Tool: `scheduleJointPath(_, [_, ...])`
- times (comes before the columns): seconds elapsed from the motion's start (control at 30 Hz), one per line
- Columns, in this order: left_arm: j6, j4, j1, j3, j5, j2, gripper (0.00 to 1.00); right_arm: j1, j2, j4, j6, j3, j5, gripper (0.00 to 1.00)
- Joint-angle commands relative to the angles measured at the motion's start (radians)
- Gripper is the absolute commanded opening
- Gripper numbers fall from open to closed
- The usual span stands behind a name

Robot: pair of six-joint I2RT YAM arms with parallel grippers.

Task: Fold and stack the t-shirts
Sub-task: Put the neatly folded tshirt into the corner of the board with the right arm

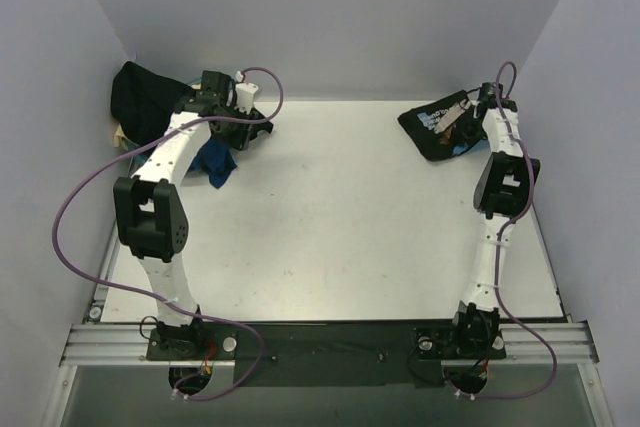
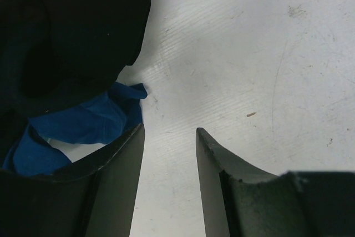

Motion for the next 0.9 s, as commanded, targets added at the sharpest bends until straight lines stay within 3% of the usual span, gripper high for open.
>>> scheduleJointPath(0.0, [0.019,-0.001,0.021,0.020,-0.018,-0.052,0.52,0.028,-0.045,0.137,0.222,-0.149,0.104,0.00])
scheduleJointPath(0.07, [0.020,0.004,0.026,0.014,-0.018,-0.052,0.52,0.034,-0.083,0.182,0.231,-0.204,0.138,0.00])
scheduleJointPath(0.2, [0.020,0.005,0.032,0.006,-0.009,-0.046,0.52,0.083,-0.146,0.180,0.083,-0.158,0.161,0.01])
scheduleJointPath(0.33, [0.020,0.001,0.032,0.019,0.005,-0.038,0.52,0.126,-0.243,0.241,-0.100,-0.151,0.161,0.20])
scheduleJointPath(0.43, [0.020,-0.001,0.037,0.022,0.015,-0.041,0.52,0.187,-0.281,0.266,-0.333,-0.158,0.177,0.38])
scheduleJointPath(0.53, [0.023,-0.004,0.043,0.020,0.023,-0.047,0.52,0.267,-0.257,0.204,-0.668,-0.129,0.124,0.48])
scheduleJointPath(0.63, [0.025,-0.007,0.049,0.016,0.025,-0.055,0.52,0.361,-0.176,0.118,-0.949,-0.065,0.289,0.60])
scheduleJointPath(0.73, [0.029,-0.021,0.057,0.010,0.023,-0.064,0.52,0.405,-0.128,0.126,-1.207,-0.052,0.410,0.64])
scheduleJointPath(0.87, [0.036,-0.038,0.057,0.011,0.022,-0.055,0.52,0.382,-0.113,0.162,-1.261,-0.071,0.437,0.61])
